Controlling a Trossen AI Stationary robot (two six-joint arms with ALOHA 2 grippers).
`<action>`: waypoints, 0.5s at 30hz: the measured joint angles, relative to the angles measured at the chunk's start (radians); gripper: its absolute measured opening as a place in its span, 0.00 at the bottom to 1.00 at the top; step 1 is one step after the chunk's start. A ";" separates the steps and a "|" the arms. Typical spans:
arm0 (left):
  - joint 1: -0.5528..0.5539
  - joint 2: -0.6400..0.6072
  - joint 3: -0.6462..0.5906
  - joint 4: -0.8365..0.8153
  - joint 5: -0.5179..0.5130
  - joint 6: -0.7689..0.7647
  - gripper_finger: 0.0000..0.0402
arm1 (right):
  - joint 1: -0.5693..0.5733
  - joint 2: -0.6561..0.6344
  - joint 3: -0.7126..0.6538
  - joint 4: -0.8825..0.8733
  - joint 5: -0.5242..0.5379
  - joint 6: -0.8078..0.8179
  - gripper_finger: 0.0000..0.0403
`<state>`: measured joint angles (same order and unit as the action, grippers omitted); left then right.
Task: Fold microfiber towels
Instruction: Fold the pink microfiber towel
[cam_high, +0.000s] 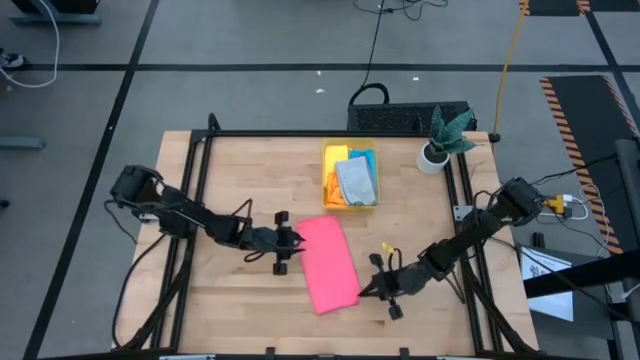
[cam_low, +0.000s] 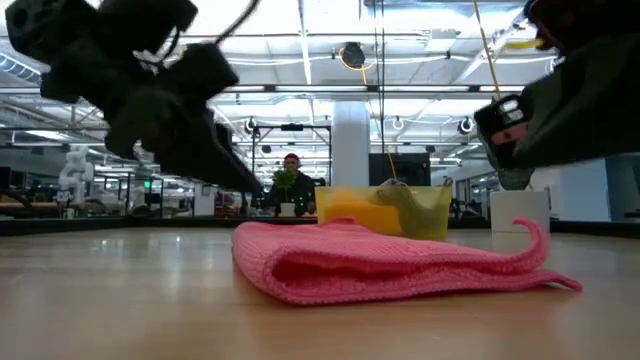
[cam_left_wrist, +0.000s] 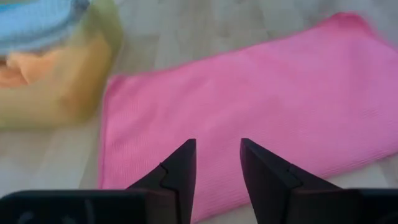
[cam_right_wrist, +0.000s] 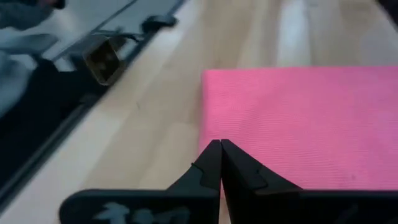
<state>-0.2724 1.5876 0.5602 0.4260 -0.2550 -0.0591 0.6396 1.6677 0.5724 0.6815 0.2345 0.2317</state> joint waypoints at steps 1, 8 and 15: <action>0.005 0.017 0.000 0.002 0.000 -0.003 0.32 | -0.008 0.012 0.001 0.006 0.001 0.007 0.00; 0.041 0.130 -0.001 -0.018 -0.004 -0.005 0.32 | -0.055 0.200 0.119 -0.002 -0.123 0.000 0.00; 0.046 0.114 0.003 -0.099 -0.054 0.002 0.32 | -0.057 0.241 0.189 -0.080 -0.274 -0.018 0.00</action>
<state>-0.2260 1.7016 0.5637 0.3272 -0.3088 -0.0575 0.5827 1.9084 0.7613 0.6017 -0.0395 0.2133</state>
